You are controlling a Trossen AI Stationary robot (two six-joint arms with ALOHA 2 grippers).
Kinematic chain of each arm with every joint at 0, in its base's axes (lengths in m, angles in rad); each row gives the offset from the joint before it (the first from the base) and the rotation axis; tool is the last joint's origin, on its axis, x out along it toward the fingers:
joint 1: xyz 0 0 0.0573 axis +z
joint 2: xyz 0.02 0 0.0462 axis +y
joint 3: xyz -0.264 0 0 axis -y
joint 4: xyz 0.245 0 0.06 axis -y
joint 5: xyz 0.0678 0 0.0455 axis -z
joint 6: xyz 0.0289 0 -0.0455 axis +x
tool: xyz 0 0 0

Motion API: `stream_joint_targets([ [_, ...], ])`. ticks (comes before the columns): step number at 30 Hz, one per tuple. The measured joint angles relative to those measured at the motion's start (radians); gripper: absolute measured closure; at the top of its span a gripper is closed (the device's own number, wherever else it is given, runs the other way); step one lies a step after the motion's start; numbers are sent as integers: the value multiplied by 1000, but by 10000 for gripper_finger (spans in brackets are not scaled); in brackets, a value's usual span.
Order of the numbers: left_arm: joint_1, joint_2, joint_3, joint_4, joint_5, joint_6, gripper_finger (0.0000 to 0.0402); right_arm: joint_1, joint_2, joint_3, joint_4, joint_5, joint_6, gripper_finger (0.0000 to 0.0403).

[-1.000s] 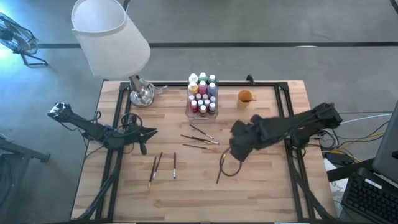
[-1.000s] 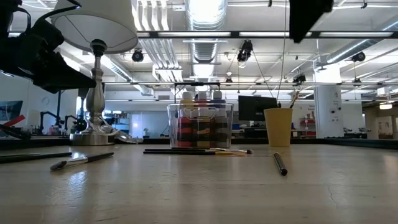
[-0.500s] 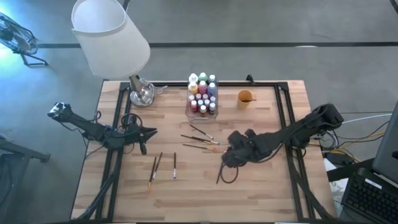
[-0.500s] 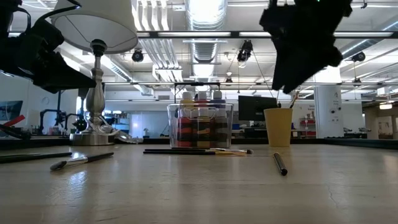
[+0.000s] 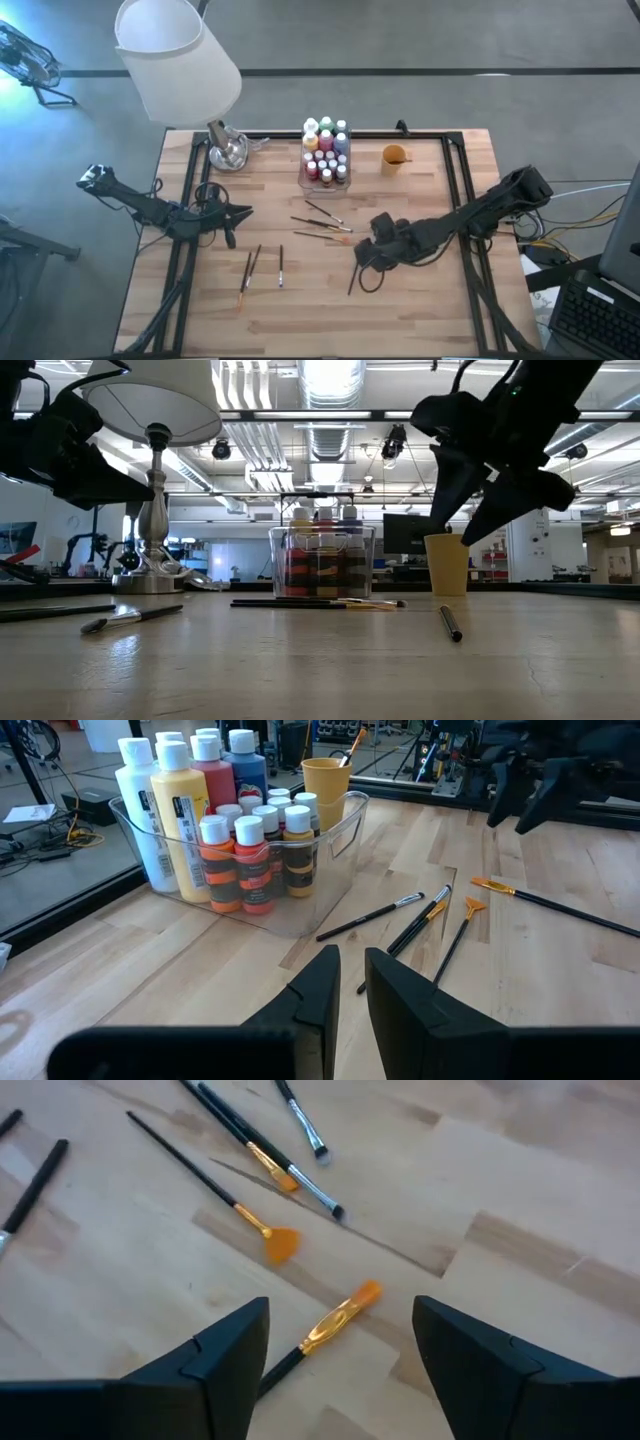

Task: Pick & Place Paint Supplies
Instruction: Put the gold paint brush into the cup

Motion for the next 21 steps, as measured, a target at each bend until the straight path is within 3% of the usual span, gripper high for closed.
stream_joint_targets([
  [8, 0, 0, 0, 0, 0, 0, 344, 16, 13, -30, 118, -1, 74, 149],
  [16, 0, 0, 0, 3, 0, 0, 344, 16, 127, -29, 147, 7, 166, 171],
  [21, 0, 0, 0, 3, 0, 0, 346, 16, 181, -19, 169, 28, 235, 164],
])
